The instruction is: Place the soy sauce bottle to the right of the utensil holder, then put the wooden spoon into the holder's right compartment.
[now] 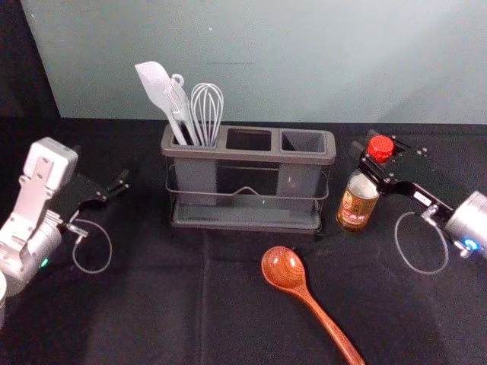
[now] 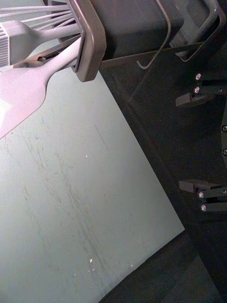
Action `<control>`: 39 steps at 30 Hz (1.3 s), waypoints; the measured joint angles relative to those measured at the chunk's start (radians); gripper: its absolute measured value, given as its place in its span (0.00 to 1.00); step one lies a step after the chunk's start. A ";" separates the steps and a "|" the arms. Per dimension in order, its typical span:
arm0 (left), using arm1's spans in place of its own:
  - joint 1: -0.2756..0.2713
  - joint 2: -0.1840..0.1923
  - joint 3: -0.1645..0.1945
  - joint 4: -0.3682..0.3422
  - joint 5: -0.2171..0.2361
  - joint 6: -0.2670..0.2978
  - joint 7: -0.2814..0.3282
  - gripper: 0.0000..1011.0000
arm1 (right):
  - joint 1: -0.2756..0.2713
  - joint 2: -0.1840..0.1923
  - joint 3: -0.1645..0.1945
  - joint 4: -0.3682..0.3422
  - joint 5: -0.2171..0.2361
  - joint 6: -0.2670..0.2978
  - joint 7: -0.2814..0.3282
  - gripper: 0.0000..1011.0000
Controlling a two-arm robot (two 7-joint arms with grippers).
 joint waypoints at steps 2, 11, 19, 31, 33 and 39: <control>0.000 0.000 0.000 0.000 0.000 0.000 0.000 0.99 | 0.009 -0.011 -0.002 0.018 0.000 -0.006 0.000 0.38; 0.000 0.000 0.000 0.000 0.000 0.000 0.000 0.99 | 0.041 -0.047 -0.005 0.082 0.006 -0.018 -0.001 0.38; 0.000 0.000 0.000 0.000 0.000 0.000 0.000 0.99 | 0.070 -0.074 -0.010 0.129 0.003 -0.024 -0.005 0.38; 0.000 0.000 0.000 0.000 0.000 0.000 0.000 0.99 | 0.095 -0.103 -0.013 0.167 0.003 -0.023 -0.007 0.61; 0.000 0.000 0.000 0.000 0.000 0.000 0.000 0.99 | 0.093 -0.104 -0.010 0.161 0.004 -0.023 -0.009 0.65; 0.000 0.000 0.000 0.000 0.000 0.000 0.000 0.99 | 0.066 -0.093 0.006 0.096 0.002 -0.023 -0.034 0.83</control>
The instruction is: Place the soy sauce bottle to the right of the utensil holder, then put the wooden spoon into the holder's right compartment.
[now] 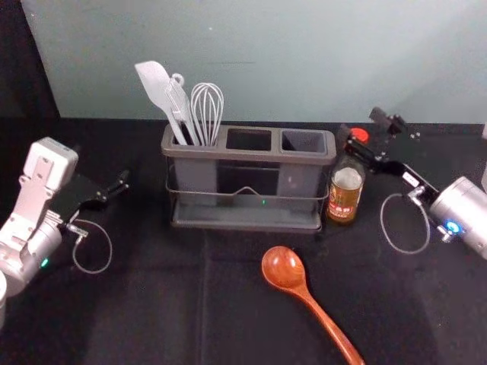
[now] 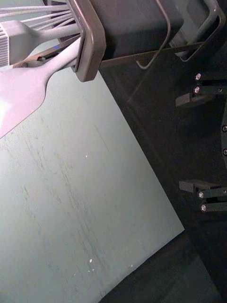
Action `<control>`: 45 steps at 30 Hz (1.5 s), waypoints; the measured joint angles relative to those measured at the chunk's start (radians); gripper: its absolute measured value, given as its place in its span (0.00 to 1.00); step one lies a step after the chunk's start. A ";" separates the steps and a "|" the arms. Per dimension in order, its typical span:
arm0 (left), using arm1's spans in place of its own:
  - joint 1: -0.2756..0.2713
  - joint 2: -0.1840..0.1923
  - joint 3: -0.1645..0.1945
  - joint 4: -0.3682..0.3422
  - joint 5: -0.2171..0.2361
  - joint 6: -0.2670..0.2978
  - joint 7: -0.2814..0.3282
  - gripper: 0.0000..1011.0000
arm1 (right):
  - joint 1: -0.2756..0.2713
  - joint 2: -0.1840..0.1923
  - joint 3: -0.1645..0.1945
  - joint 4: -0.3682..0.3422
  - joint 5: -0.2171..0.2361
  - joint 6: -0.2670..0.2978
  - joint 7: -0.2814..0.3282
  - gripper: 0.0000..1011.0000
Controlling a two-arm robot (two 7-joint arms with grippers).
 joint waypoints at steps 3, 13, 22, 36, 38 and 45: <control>0.000 0.000 0.000 0.000 0.000 0.000 0.000 0.99 | -0.021 0.010 0.009 -0.042 -0.001 0.008 -0.015 0.92; 0.000 0.000 0.000 0.000 0.000 0.000 0.000 0.99 | -0.138 0.070 0.021 -0.227 -0.021 0.048 -0.045 0.99; 0.000 0.000 0.000 0.000 0.000 0.000 0.000 0.99 | -0.244 0.103 -0.005 -0.347 -0.032 0.069 -0.044 0.99; 0.000 0.000 0.000 0.000 0.000 0.000 0.000 0.99 | -0.280 0.108 -0.121 -0.356 -0.103 0.184 -0.068 0.99; 0.000 0.000 0.000 0.000 0.000 0.000 0.000 0.99 | -0.278 0.104 -0.130 -0.346 -0.105 0.186 -0.067 0.99; 0.000 0.000 0.000 0.000 0.000 0.000 0.000 0.99 | -0.271 0.093 -0.139 -0.325 -0.107 0.184 -0.063 0.99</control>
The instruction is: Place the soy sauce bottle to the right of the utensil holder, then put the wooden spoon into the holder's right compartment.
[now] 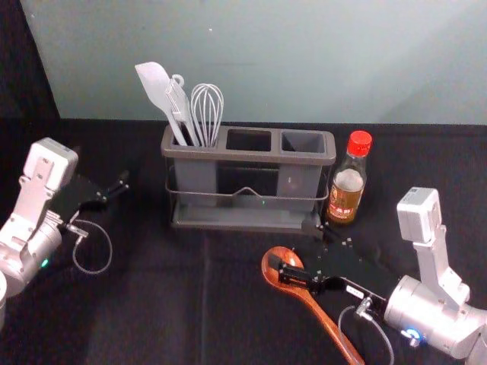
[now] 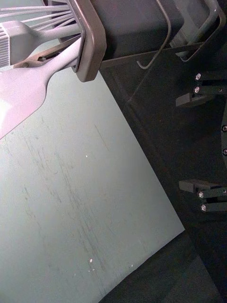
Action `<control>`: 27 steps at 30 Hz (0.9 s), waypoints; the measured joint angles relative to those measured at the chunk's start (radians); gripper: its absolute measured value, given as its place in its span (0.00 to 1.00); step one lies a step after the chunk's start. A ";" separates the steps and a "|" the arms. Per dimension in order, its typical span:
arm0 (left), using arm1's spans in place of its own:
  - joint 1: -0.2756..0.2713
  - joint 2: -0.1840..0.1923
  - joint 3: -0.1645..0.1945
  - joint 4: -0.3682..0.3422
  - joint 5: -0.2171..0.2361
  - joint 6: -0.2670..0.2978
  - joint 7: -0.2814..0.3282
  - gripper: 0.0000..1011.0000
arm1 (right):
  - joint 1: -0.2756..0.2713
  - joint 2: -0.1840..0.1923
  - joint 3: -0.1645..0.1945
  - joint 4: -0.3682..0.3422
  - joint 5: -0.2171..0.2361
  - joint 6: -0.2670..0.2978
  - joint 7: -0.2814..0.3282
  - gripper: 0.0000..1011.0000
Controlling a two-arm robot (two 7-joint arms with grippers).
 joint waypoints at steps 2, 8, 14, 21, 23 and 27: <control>0.000 0.000 0.000 0.000 0.000 0.000 0.000 0.99 | -0.001 0.002 0.001 -0.004 0.000 0.000 0.001 0.99; 0.000 0.000 0.000 0.000 0.000 0.000 0.000 0.99 | -0.001 0.003 0.002 -0.005 0.000 0.000 0.001 0.99; 0.000 0.000 0.000 0.000 0.000 0.000 0.000 0.99 | -0.004 0.002 0.002 -0.009 -0.008 0.002 -0.012 0.99; 0.000 0.000 0.000 0.000 0.000 0.000 0.000 0.99 | -0.040 0.016 0.016 -0.104 -0.044 0.130 -0.103 0.99; 0.000 0.000 0.000 0.000 0.000 0.000 0.000 0.99 | -0.043 0.021 0.018 -0.124 -0.047 0.176 -0.117 0.99; 0.000 0.000 0.000 0.000 0.000 0.000 0.000 0.99 | -0.042 0.032 0.023 -0.174 -0.033 0.314 -0.141 0.99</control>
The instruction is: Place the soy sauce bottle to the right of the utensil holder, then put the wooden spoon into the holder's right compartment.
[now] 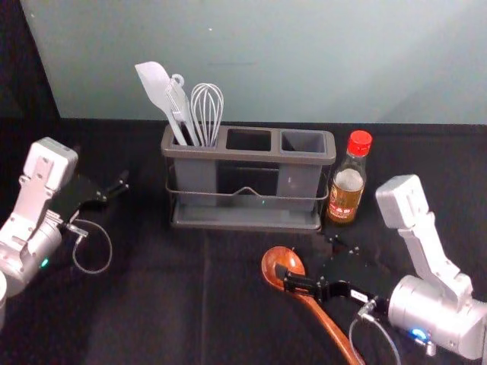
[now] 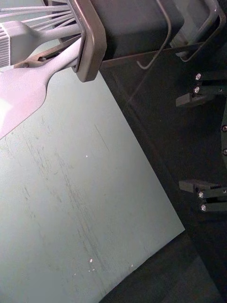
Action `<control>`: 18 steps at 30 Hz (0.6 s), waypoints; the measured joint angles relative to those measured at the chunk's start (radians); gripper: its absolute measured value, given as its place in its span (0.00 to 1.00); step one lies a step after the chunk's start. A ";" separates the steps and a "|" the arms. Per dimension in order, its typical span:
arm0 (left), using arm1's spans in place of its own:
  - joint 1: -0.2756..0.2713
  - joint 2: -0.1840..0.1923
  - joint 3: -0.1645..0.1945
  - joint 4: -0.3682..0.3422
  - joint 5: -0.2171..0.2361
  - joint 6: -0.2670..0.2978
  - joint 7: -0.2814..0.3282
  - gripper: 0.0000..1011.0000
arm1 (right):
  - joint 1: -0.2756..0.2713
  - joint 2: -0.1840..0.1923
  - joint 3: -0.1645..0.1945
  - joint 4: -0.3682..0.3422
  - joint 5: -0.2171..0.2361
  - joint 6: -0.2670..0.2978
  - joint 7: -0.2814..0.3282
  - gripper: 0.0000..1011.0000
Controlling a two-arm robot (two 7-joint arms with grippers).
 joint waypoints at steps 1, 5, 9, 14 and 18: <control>0.000 0.000 0.000 0.000 0.000 0.000 0.000 0.99 | 0.005 0.003 0.002 -0.019 0.012 0.057 -0.007 0.99; 0.000 0.000 0.000 0.000 0.000 0.000 0.000 0.99 | 0.026 0.012 -0.002 -0.065 0.023 0.198 -0.040 0.99; 0.000 0.000 0.000 0.000 0.000 0.000 0.000 0.99 | 0.060 0.015 -0.025 -0.106 0.005 0.343 -0.081 0.99; 0.000 0.000 0.000 0.000 0.000 0.000 0.000 0.99 | 0.121 0.018 -0.082 -0.132 -0.051 0.485 -0.102 0.99; 0.000 0.000 0.000 0.000 0.000 0.000 0.000 0.99 | 0.170 0.011 -0.127 -0.131 -0.097 0.564 -0.108 0.99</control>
